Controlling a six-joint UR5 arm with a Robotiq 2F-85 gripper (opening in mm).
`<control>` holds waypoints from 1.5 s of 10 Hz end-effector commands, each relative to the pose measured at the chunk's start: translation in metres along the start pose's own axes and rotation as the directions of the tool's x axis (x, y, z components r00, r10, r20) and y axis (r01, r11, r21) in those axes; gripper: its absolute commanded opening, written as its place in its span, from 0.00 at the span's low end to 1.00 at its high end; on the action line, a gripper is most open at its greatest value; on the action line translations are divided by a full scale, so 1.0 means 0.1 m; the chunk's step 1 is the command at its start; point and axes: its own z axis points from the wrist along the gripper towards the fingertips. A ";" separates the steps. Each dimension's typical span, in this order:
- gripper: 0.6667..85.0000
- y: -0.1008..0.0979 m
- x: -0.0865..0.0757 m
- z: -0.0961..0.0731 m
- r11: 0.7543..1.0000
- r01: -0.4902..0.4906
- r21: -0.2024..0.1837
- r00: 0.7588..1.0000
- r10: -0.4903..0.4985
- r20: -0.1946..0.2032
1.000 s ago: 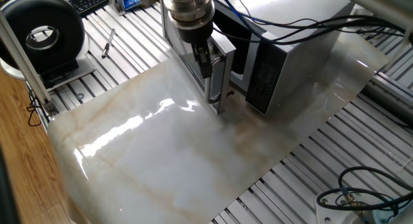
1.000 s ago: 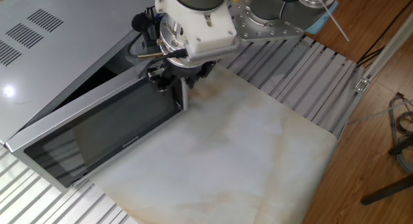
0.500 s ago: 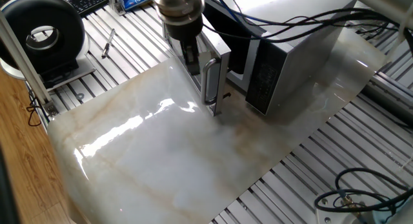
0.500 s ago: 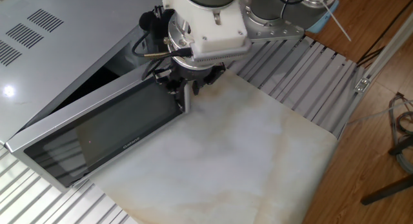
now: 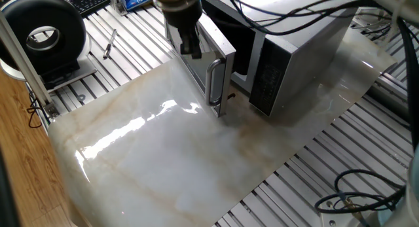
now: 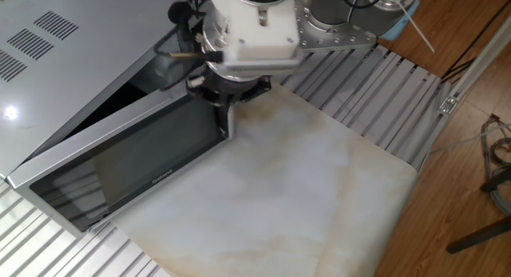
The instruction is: Open the microwave door
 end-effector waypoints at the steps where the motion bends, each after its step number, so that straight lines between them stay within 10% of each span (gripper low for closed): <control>1: 0.00 0.02 -0.12 -0.12 0.963 -0.254 -0.089 0.965 0.259 0.047; 5: 0.00 0.01 -0.16 -0.20 0.841 -0.520 -0.153 0.846 0.531 0.048; 9: 0.00 0.10 -0.26 -0.23 0.624 -0.747 -0.229 0.641 0.768 0.002; 15: 0.00 0.09 -0.28 -0.19 0.598 -0.773 -0.215 0.612 0.791 -0.001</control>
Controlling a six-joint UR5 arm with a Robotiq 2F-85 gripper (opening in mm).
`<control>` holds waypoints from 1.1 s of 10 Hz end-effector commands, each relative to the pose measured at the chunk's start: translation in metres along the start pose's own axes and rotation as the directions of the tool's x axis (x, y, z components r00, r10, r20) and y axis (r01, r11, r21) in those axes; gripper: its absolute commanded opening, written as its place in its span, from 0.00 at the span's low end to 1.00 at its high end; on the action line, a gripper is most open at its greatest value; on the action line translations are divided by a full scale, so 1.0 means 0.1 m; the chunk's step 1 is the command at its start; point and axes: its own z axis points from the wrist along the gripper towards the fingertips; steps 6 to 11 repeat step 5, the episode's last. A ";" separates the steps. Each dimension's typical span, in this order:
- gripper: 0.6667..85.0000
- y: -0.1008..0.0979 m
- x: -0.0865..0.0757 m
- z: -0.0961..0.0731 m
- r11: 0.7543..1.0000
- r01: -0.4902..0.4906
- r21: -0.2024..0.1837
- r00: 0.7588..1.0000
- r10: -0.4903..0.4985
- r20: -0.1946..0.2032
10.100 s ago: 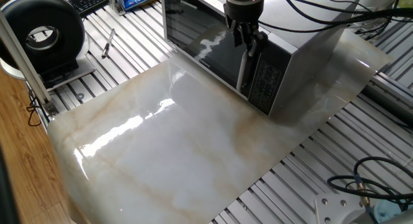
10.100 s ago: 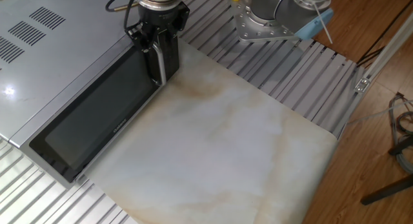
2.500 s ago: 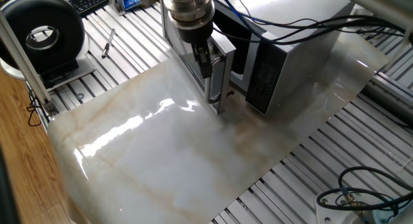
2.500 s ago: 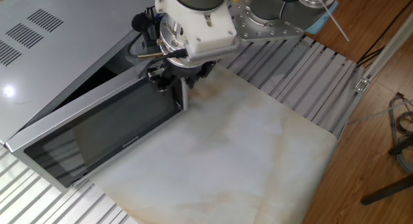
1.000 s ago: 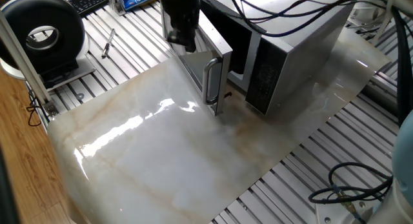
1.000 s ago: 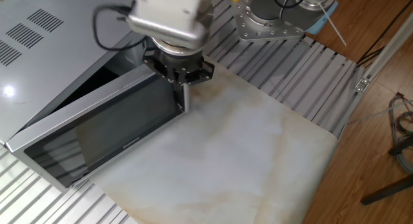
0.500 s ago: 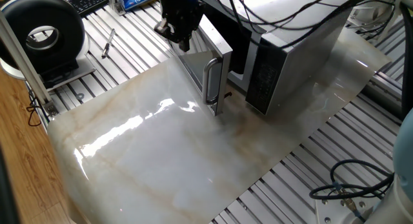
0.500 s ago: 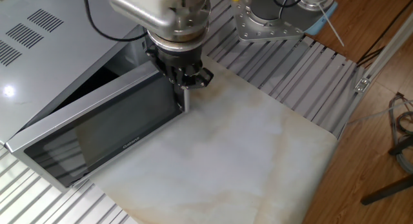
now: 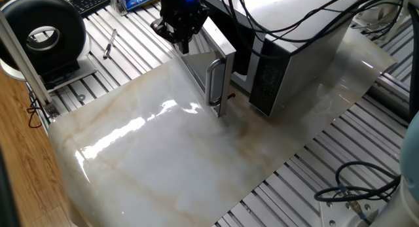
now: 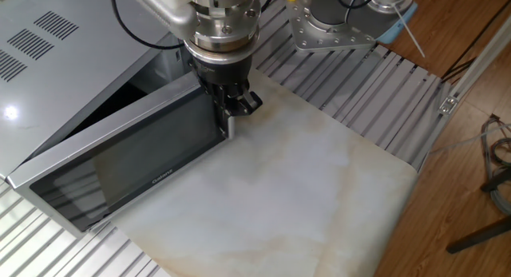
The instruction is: Open the microwave door
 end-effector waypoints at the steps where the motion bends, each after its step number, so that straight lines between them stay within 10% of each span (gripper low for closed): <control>1: 0.00 0.02 0.00 0.00 1.000 -0.028 -0.005 1.000 0.028 0.000; 11: 0.00 0.02 0.00 0.01 1.000 -0.028 -0.003 1.000 0.028 0.000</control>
